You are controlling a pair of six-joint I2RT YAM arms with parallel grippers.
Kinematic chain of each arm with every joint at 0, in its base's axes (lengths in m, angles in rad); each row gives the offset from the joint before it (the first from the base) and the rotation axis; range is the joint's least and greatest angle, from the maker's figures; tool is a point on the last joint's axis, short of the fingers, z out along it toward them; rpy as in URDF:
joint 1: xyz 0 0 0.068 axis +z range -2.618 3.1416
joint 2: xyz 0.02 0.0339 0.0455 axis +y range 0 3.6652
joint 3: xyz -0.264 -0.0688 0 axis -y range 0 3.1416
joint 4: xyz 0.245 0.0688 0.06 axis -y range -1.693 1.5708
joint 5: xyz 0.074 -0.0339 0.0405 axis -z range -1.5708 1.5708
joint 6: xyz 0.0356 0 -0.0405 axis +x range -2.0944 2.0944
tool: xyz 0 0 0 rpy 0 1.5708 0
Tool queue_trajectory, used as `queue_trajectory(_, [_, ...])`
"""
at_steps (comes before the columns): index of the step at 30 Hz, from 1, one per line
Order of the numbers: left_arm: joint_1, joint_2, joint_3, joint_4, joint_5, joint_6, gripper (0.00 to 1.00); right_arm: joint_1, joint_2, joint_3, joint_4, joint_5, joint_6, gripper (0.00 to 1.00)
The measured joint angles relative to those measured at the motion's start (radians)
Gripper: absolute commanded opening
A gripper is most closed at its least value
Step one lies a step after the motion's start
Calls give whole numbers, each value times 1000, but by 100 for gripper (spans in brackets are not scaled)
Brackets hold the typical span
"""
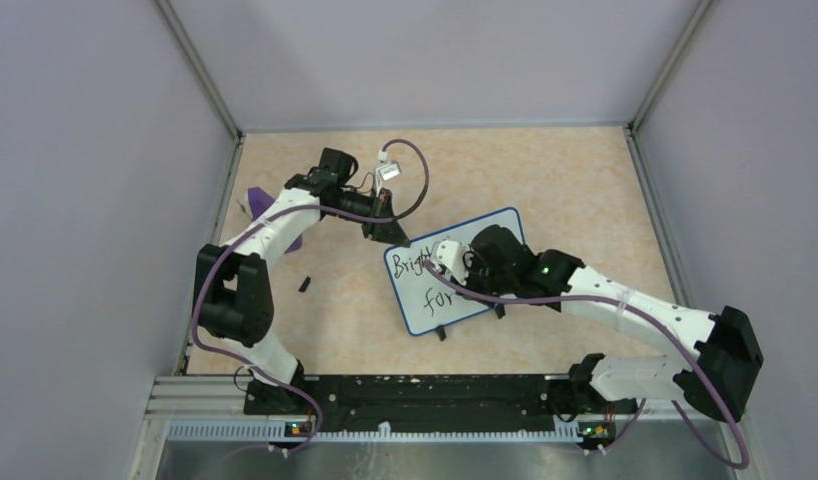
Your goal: Write a sentence on the whiteboard
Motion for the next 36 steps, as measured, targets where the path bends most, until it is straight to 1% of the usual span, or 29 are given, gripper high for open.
queue_trajectory(15, [0, 0, 0, 0, 0, 0, 0, -13, -1, 21, 16, 8, 2, 0])
queue_trajectory(23, [0, 0, 0, 0, 0, 0, 0, -39, -39, 21, -6, 26, 0, 0])
queue_trajectory(31, [0, 0, 0, -2, 0, 3, 0, -43, -74, 21, -53, -60, -26, 0])
queue_trajectory(36, [0, 0, 0, -4, 1, 12, 0, -44, -116, 14, -71, -84, -36, 0])
